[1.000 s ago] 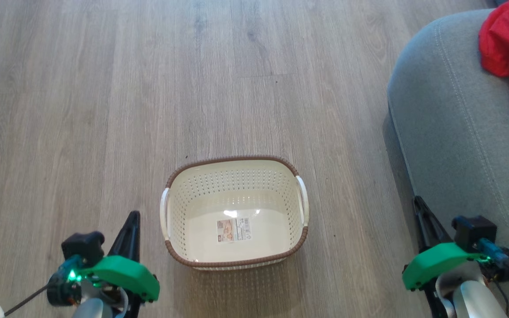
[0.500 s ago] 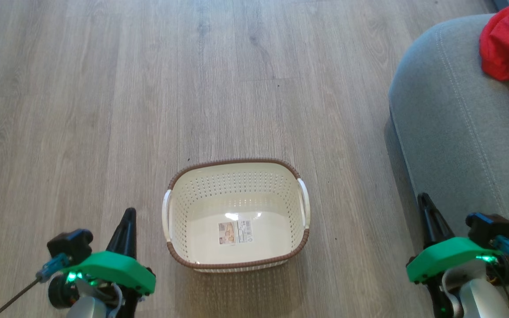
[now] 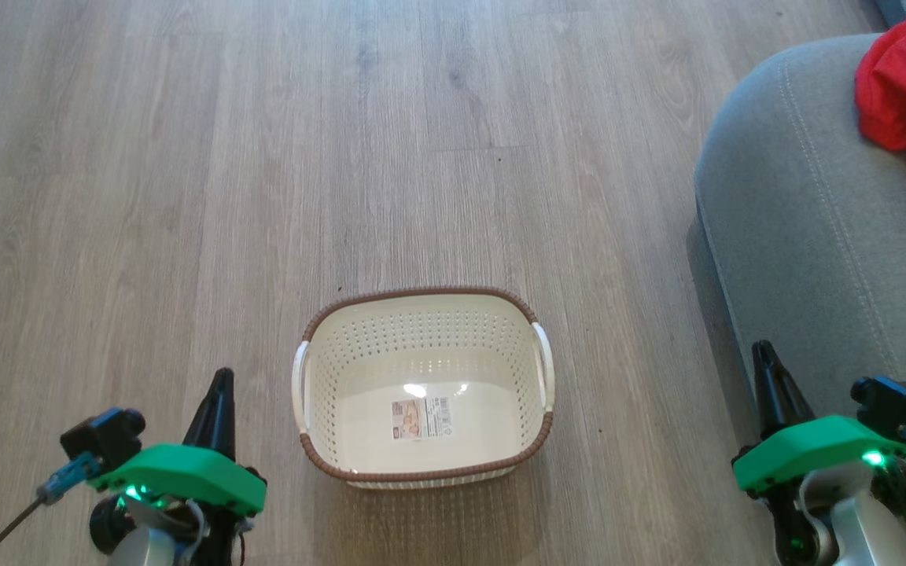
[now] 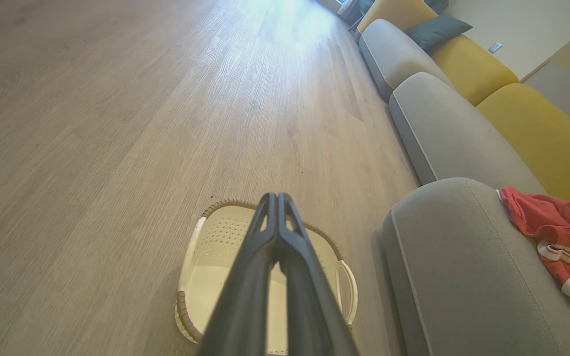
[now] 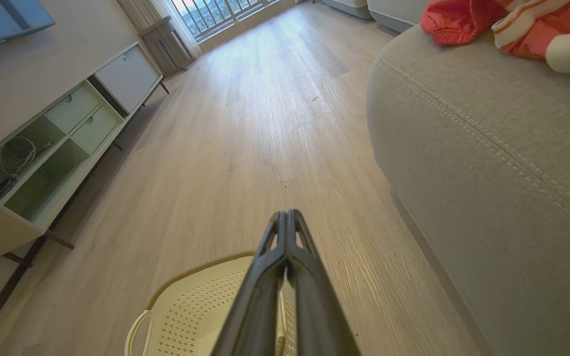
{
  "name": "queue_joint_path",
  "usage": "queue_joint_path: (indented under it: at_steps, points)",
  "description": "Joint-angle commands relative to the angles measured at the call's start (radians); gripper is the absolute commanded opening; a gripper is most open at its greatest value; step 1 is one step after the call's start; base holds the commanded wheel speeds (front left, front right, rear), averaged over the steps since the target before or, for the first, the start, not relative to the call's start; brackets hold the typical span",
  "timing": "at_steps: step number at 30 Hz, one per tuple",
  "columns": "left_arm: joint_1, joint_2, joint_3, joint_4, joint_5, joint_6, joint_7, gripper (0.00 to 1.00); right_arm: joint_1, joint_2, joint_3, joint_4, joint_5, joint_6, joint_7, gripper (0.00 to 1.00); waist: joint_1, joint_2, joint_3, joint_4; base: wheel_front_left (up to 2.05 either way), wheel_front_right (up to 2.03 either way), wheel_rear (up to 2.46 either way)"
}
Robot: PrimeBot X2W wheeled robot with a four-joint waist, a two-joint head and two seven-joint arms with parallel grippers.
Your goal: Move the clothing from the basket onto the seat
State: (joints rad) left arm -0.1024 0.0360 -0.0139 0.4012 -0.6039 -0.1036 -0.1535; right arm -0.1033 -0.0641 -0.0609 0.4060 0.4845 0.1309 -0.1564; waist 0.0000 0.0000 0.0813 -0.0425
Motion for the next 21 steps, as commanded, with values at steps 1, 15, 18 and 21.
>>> queue_joint_path:
  at_steps: [1,15,18,21]
  points:
    - [-0.033,0.005,0.018,-0.040,-0.026,-0.006,0.005,0.00,-0.026,0.001,-0.002,-0.040,0.030,0.000,0.006,0.00,0.0000,0.0000,-0.001,0.001,0.00,0.00,0.00]
    - [-0.029,0.007,0.035,-0.058,-0.177,-0.010,0.045,0.00,-0.022,0.003,-0.010,-0.058,0.198,0.000,0.046,0.00,0.0000,0.0000,-0.013,0.007,0.00,0.00,0.00]
    - [-0.028,0.007,0.038,-0.062,-0.209,-0.010,0.054,0.00,-0.022,0.004,-0.012,-0.063,0.234,0.000,0.055,0.00,0.0000,0.0000,-0.015,0.008,0.00,0.00,0.00]
    - [-0.027,0.007,0.042,-0.065,-0.241,-0.011,0.063,0.00,-0.021,0.004,-0.014,-0.067,0.270,0.000,0.064,0.00,0.0000,0.0000,-0.018,0.010,0.00,0.00,0.00]
